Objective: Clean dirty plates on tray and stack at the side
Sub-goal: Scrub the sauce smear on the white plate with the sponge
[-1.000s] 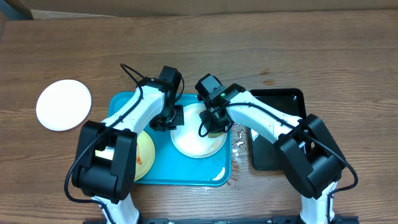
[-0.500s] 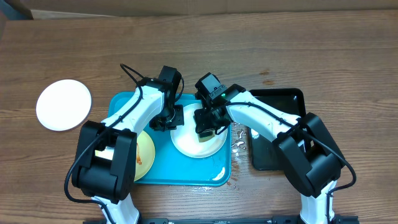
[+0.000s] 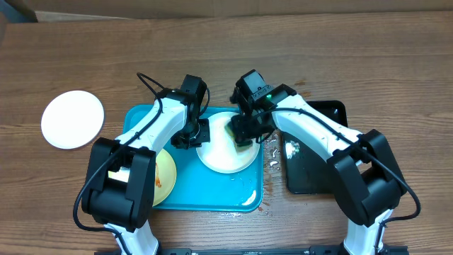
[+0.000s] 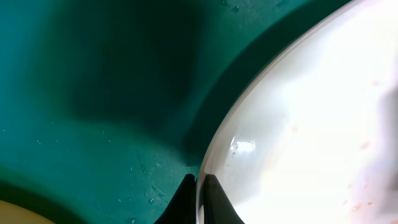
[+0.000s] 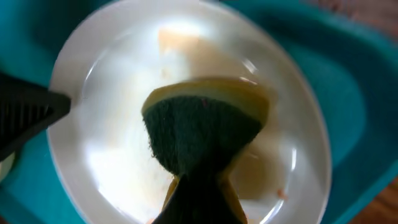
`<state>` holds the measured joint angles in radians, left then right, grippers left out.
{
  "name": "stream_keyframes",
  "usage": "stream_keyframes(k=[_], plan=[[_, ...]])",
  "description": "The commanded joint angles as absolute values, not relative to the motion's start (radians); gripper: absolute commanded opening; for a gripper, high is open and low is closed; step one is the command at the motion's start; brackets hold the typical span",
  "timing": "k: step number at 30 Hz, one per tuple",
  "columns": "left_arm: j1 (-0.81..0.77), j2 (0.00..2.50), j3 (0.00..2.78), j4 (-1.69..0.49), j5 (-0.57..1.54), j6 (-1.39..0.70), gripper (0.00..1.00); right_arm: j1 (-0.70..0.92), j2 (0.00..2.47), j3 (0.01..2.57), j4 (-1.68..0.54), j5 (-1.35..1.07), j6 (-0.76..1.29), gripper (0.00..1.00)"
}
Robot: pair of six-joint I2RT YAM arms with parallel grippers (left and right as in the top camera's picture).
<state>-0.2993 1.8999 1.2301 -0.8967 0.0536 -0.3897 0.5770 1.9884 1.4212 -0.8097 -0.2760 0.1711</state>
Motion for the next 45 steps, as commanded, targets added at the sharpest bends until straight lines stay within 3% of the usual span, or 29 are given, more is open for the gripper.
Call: stream_keyframes(k=[1, 9, 13, 25, 33, 38, 45], plan=[[-0.295, 1.903, 1.208, -0.886, 0.046, -0.405, 0.04, 0.583, 1.96, 1.373, -0.734, -0.161, 0.148, 0.04], [-0.295, 1.903, 1.208, -0.889, 0.046, -0.405, 0.04, 0.582, 1.96, 1.285, -0.71, -0.124, 0.154, 0.04], [-0.295, 1.903, 1.208, -0.885, 0.046, -0.41, 0.04, 0.583, 1.96, 1.221, -0.691, -0.173, 0.262, 0.04], [-0.295, 1.903, 1.208, -0.885, 0.046, -0.42, 0.04, 0.561, 1.948, 1.154, -0.379, -0.648, 0.345, 0.04], [-0.295, 1.903, 1.208, -0.886, 0.045, -0.419, 0.04, 0.49, 1.832, 1.239, -0.496, -0.652, 0.309, 0.04], [-0.295, 1.903, 1.208, -0.883, 0.045, -0.419, 0.04, 0.493, 1.81, 1.233, -0.602, -0.535, 0.307, 0.04], [-0.295, 1.903, 1.208, -0.883, 0.045, -0.419, 0.04, 0.582, 1.81, 1.142, -0.5, -0.398, 0.35, 0.04]])
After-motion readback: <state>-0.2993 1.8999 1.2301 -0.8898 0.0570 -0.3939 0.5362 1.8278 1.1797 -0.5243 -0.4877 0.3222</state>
